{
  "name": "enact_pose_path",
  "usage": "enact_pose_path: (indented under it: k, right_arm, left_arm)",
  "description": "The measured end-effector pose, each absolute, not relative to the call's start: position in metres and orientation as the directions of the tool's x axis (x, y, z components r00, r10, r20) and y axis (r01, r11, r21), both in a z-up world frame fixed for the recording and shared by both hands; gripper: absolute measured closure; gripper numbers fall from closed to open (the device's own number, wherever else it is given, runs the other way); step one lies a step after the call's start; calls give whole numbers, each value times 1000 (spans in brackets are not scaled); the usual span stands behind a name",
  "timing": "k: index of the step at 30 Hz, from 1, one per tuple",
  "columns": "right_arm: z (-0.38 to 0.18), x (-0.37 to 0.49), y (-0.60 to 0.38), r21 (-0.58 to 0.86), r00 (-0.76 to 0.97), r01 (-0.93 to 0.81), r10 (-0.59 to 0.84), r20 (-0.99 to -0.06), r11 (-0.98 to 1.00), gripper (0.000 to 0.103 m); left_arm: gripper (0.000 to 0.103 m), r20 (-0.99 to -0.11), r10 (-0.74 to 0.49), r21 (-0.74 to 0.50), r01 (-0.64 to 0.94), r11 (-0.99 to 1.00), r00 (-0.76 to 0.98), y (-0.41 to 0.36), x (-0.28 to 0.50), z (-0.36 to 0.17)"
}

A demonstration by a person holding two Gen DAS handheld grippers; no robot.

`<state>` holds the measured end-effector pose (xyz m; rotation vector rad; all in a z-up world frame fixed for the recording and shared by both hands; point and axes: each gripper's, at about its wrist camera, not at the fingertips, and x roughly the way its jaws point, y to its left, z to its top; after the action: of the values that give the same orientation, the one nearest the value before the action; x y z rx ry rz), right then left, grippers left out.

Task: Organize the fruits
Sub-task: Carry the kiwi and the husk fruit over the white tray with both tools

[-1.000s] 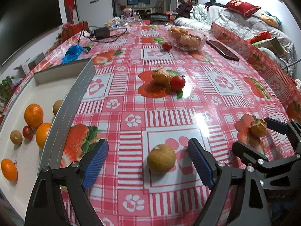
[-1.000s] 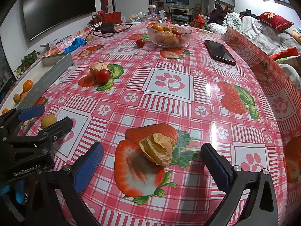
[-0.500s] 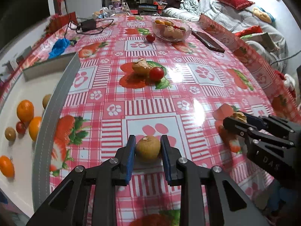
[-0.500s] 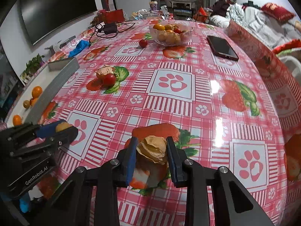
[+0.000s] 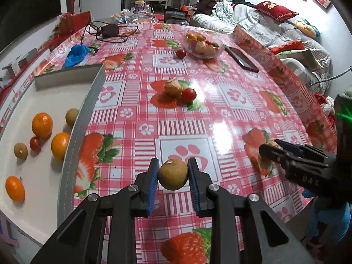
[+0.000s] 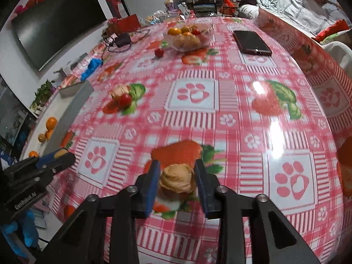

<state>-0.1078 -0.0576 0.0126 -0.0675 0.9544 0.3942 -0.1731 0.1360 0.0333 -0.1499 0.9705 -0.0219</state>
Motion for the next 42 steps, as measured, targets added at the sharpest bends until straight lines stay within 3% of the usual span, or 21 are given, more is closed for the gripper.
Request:
enact_pose_path:
  k: [1,7,8,9,26,42]
  right_arm:
    - [11,-110,-58,99,517,-357,285,-807,929,49]
    - [6,-120,-53,3,557,-377,230,-798,926,51]
    - [6,-120,-53,-4,563,-371,221,-796,929,70]
    - [7,-119,-54,0,564,-369,223,-795,929,75]
    - [33,-114,-31,160,497,-410,367,-786,898,75]
    - [50,-109,115,264,316,-603,530,-787,752,75]
  left_arm:
    - [74,-825,-87,-139,-50,989,559,136,-173,31]
    - [74,-825,-98,-148,-45,988,557,133,-176,30]
    - [74,-823,-98,-147,-44,988,560,133,-177,31]
    - [74,-821,-97,-145,-42,988,562,133,-178,32]
    - [74,-779,-68,-159,-92,983,624,173,-190,65]
    - [74,-772,137,-112,-345,932,620,288,-214,66]
